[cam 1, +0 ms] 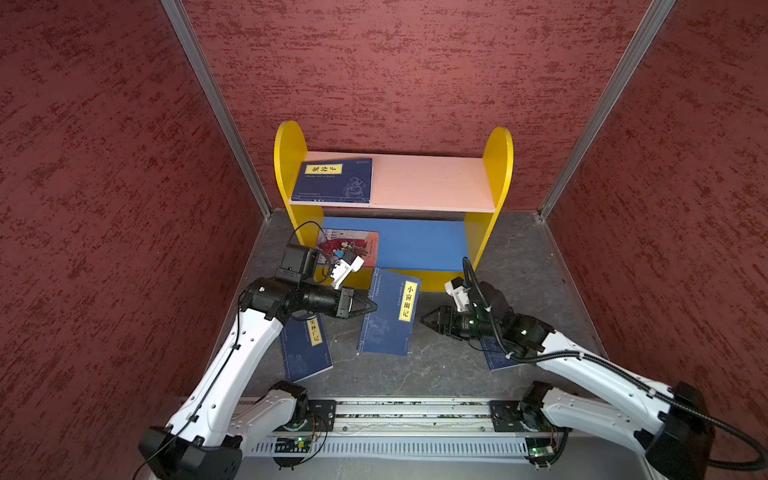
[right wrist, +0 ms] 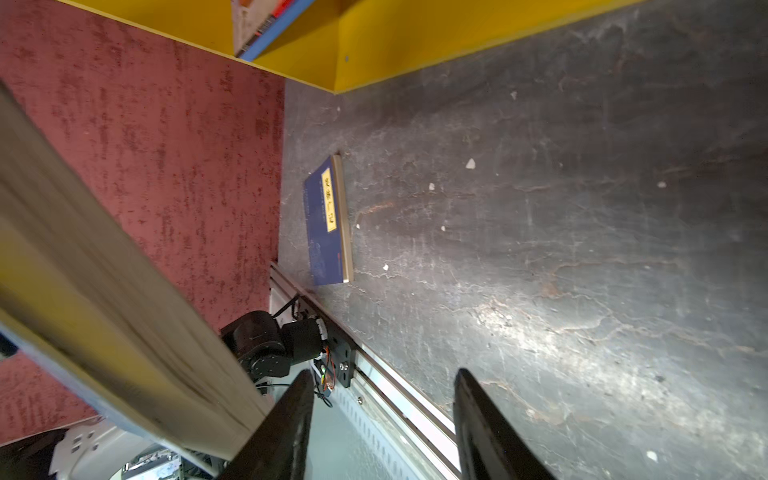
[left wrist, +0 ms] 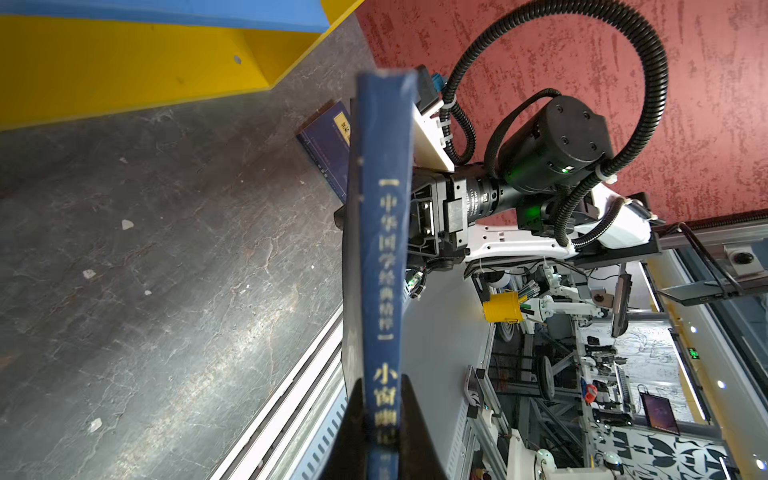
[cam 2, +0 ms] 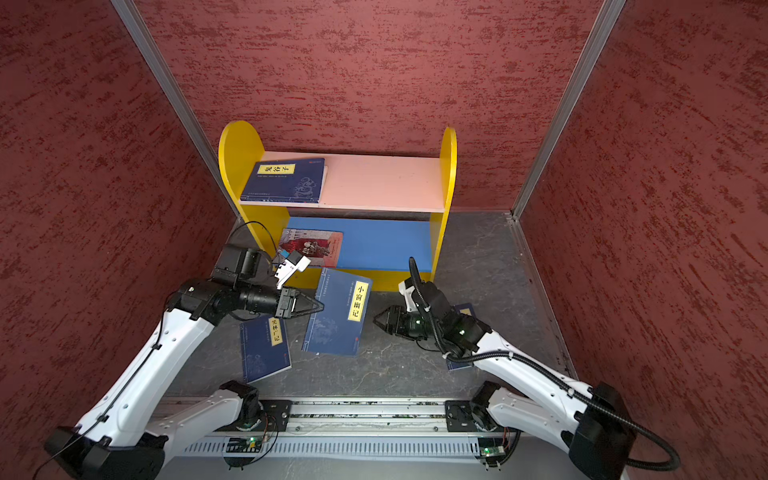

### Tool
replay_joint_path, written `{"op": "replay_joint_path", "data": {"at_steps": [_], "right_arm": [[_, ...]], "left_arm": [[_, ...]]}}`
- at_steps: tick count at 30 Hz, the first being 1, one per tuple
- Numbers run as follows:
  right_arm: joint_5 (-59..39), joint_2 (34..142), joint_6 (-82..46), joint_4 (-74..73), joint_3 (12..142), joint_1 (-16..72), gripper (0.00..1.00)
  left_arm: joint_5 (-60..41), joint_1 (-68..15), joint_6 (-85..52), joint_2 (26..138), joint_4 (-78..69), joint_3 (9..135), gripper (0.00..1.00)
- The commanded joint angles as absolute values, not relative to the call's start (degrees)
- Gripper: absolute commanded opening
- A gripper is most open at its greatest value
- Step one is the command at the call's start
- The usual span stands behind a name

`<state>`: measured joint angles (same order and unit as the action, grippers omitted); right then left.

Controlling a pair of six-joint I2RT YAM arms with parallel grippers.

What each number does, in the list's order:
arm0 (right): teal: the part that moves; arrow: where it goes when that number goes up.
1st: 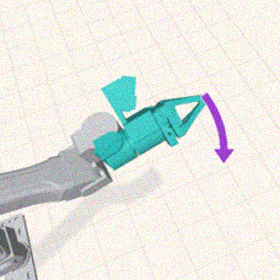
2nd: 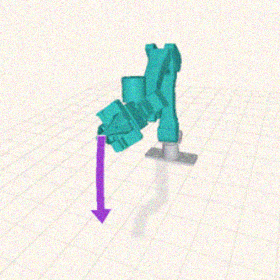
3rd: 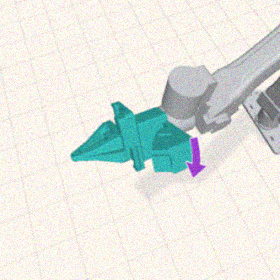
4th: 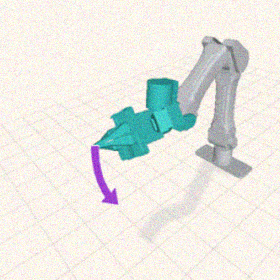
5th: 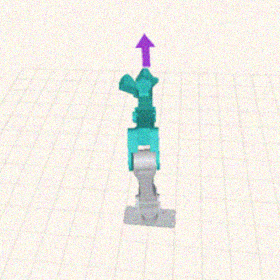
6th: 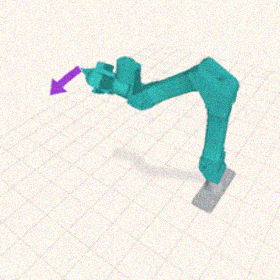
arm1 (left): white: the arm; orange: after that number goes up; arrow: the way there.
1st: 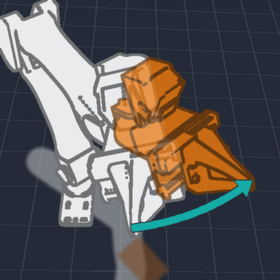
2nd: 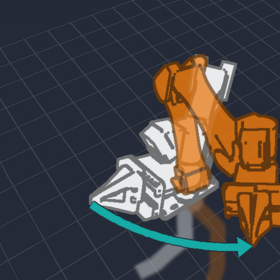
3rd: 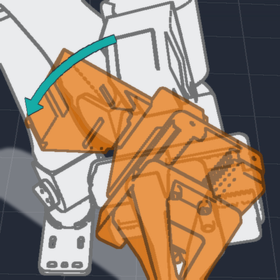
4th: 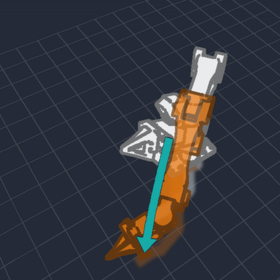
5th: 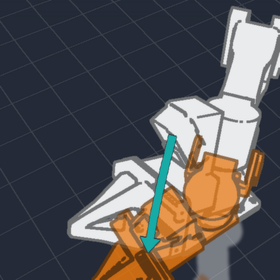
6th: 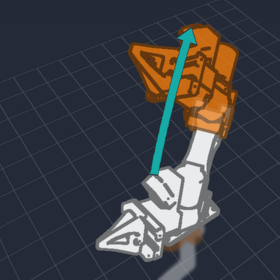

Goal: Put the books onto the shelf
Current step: 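Lift the book toward the pink shelf with the left gripper while the right rises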

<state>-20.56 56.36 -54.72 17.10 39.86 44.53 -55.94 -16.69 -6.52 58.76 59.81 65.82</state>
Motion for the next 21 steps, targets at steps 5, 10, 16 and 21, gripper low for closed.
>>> {"op": "replay_joint_path", "data": {"at_steps": [5, 10, 16, 21], "right_arm": [[-16.7, 48.22, -54.22, 17.34, 47.97, 44.14, 0.57], [-12.83, 45.24, -51.99, 19.21, 54.73, 44.12, 0.57], [-14.68, 46.49, -50.7, 14.76, 60.74, 44.12, 0.58], [-20.05, 54.27, -50.47, 7.15, 66.69, 44.07, 0.59]], "left_arm": [[-59.19, -15.29, -11.82, 57.05, 55.2, 75.73, 0.0], [-60.09, -10.99, -17.82, 57.73, 47.68, 83.0, 0.0], [-56.42, -3.18, -31.93, 59.16, 31.92, 87.11, 0.0], [-46.75, -0.22, -42.73, 62.33, 22.37, 90.35, 0.0]]}}
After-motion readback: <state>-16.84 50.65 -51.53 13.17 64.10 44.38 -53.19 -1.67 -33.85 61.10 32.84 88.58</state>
